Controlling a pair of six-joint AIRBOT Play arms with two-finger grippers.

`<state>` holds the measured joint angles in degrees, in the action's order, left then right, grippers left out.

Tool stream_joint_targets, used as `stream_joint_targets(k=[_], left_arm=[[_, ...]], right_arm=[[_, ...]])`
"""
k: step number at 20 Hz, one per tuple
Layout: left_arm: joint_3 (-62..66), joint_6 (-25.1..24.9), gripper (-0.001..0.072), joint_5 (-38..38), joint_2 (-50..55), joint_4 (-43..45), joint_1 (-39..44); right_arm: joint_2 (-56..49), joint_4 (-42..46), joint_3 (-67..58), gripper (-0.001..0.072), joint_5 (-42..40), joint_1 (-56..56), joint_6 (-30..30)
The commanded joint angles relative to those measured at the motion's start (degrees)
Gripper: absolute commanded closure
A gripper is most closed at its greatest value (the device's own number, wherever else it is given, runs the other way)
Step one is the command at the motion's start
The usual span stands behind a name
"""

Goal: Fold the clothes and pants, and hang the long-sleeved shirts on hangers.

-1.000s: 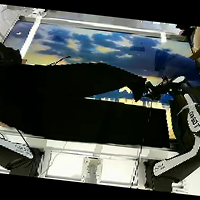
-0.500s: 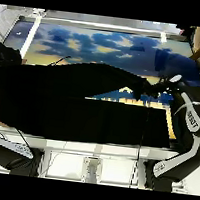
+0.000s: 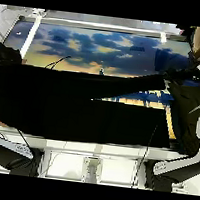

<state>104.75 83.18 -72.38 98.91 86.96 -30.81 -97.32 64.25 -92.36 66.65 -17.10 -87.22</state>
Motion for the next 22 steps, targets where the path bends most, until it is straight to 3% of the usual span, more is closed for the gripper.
stream_joint_targets(k=[1,4,8,13,18,19,20,21,22], left_arm=[[-0.11,0.0,0.0687,0.13,0.24,-0.15,0.74],[-0.11,0.02,0.0687,0.11,0.9,-0.15,0.87],[-0.11,0.04,0.0687,0.76,0.9,-0.15,1.05],[-0.11,0.04,0.0687,0.76,0.92,-0.33,1.22],[-0.11,0.5,0.0667,0.22,2.38,-0.37,2.16],[-0.09,0.7,0.0418,-0.09,2.36,-0.39,2.23],[-0.07,1.81,-0.0005,-1.2,1.92,-0.13,2.25],[-0.07,2.25,0.0033,-3.06,1.05,0.74,2.25],[-0.07,1.79,0.0032,-6.01,-0.39,3.06,2.23]], right_arm=[[-2.78,4.13,0.35,0.0708,0.22,0.7,-0.87],[-6.69,4.11,1.03,0.0708,1.29,0.7,-2.34],[-6.6,1.73,-1.46,0.0708,-5.25,0.7,-1.73],[-7.04,9.07,-0.31,0.0708,3.67,0.7,-1.81],[-7.02,9.35,5.6,0.069,-0.44,0.7,-3.63],[-6.67,8.44,5.29,0.0482,-1.16,0.68,-3.76],[-6.03,7.65,4.44,0.018,-1.14,0.66,-3.76],[-4.96,7.58,3.08,0.0126,-0.42,0.66,-3.65],[-3.3,7.96,1.38,0.0128,1.14,0.66,-2.54]])
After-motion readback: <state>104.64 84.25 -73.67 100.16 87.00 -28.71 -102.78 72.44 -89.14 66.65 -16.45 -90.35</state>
